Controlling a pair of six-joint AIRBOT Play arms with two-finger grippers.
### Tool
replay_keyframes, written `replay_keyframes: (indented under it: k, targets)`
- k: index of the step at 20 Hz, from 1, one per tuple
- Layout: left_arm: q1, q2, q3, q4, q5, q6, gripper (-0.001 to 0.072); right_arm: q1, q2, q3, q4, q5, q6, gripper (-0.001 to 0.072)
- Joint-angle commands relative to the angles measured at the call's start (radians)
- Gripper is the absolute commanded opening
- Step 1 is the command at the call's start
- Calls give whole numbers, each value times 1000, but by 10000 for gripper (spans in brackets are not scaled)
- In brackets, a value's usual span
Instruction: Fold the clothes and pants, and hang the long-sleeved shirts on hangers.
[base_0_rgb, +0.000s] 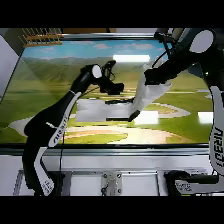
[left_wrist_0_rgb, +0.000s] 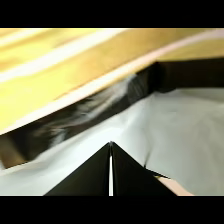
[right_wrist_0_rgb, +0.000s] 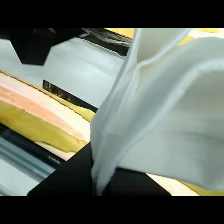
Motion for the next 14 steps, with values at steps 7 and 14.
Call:
replay_keyframes:
  k: [7,14]
  targets:
    - [287,225,-13,2,-51,16,6,273,-109,1,105,-147,2,10]
    - [414,323,-14,2,-129,35,5,441,-326,1,249,-462,1,12]
